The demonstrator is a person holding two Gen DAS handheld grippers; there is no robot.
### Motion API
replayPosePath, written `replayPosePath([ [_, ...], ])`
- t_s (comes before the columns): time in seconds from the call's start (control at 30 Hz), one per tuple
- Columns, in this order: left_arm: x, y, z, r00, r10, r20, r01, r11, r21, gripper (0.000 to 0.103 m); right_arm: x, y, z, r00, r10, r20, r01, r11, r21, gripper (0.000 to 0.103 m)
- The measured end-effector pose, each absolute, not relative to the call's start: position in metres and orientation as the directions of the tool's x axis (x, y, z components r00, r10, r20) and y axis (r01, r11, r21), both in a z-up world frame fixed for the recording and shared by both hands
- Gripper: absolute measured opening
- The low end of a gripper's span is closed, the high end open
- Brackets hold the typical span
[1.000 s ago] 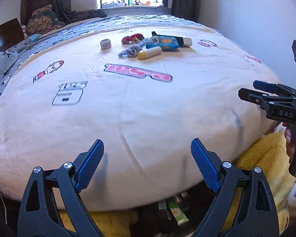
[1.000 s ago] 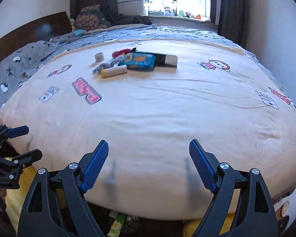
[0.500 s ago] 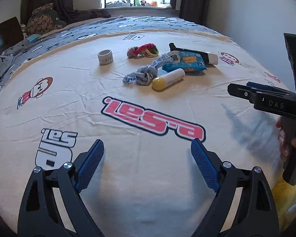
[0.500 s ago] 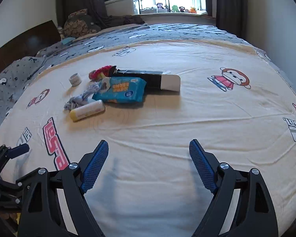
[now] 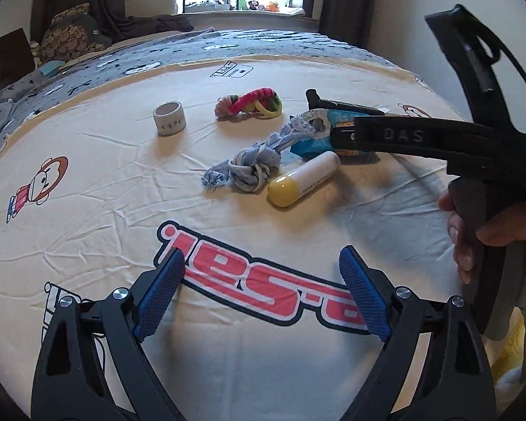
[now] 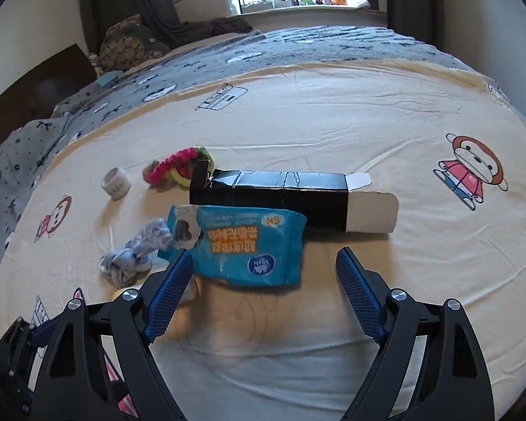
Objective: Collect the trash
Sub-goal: 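Grasp the blue wet-wipes pack with the right tool while the left tool grasps the white-yellow stick, then carry the wipes pack and stick down toward the bed edge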
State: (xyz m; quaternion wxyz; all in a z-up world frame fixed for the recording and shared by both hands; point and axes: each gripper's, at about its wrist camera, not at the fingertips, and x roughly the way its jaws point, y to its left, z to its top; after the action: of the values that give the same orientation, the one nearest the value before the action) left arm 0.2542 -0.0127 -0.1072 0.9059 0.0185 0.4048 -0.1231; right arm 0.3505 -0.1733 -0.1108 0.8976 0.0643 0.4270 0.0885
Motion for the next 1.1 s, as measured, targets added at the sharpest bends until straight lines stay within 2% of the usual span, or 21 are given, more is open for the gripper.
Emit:
replayPosePath([
  [0.1, 0.26, -0.015, -0.106, 0.639, -0.223, -0.736, 0.25, 0.965, -0.076, 0.085, 0.364, -0.174, -0.116, 0.607, 0.243, -0.757, -0.097, 0.968, 0.233, 0.084],
  [0.17, 0.264, -0.018, -0.105, 0.636, -0.234, -0.736, 0.263, 0.962, -0.078, 0.085, 0.368, -0.172, -0.116, 0.599, 0.269, -0.754, -0.118, 0.961, 0.25, 0.072],
  [0.23, 0.268, -0.023, -0.105, 0.632, -0.241, -0.736, 0.275, 0.958, -0.077, 0.085, 0.367, -0.169, -0.115, 0.582, 0.319, -0.748, -0.158, 0.947, 0.28, 0.05],
  [0.33, 0.274, -0.028, -0.104, 0.628, -0.249, -0.737, 0.282, 0.956, -0.082, 0.084, 0.361, -0.168, -0.109, 0.586, 0.344, -0.734, -0.184, 0.938, 0.292, 0.033],
  [0.4, 0.278, -0.032, -0.104, 0.625, -0.258, -0.737, 0.293, 0.952, -0.084, 0.084, 0.356, -0.17, -0.101, 0.599, 0.35, -0.721, -0.201, 0.936, 0.288, 0.027],
  [0.5, 0.281, -0.042, -0.104, 0.617, -0.28, -0.736, 0.323, 0.942, -0.088, 0.077, 0.344, -0.175, -0.084, 0.647, 0.302, -0.7, -0.214, 0.953, 0.214, 0.019],
  [0.77, 0.31, -0.065, -0.11, 0.59, -0.283, -0.756, 0.341, 0.936, -0.085, 0.073, 0.324, -0.204, -0.061, 0.702, 0.224, -0.676, -0.193, 0.974, 0.122, 0.018],
  [0.8, 0.313, -0.067, -0.111, 0.588, -0.281, -0.759, 0.343, 0.936, -0.081, 0.068, 0.323, -0.207, -0.062, 0.704, 0.22, -0.676, -0.188, 0.975, 0.121, 0.018],
  [0.87, 0.315, -0.069, -0.111, 0.585, -0.267, -0.766, 0.341, 0.938, -0.067, 0.04, 0.319, -0.216, -0.062, 0.707, 0.214, -0.674, -0.177, 0.976, 0.124, 0.018],
  [0.97, 0.311, -0.071, -0.109, 0.582, -0.263, -0.769, 0.351, 0.935, -0.054, 0.026, 0.312, -0.224, -0.064, 0.711, 0.205, -0.673, -0.168, 0.978, 0.121, 0.018],
  [1.1, 0.298, -0.074, -0.108, 0.586, -0.271, -0.764, 0.387, 0.922, -0.031, 0.023, 0.296, -0.23, -0.064, 0.715, 0.206, -0.667, -0.176, 0.978, 0.113, 0.018],
])
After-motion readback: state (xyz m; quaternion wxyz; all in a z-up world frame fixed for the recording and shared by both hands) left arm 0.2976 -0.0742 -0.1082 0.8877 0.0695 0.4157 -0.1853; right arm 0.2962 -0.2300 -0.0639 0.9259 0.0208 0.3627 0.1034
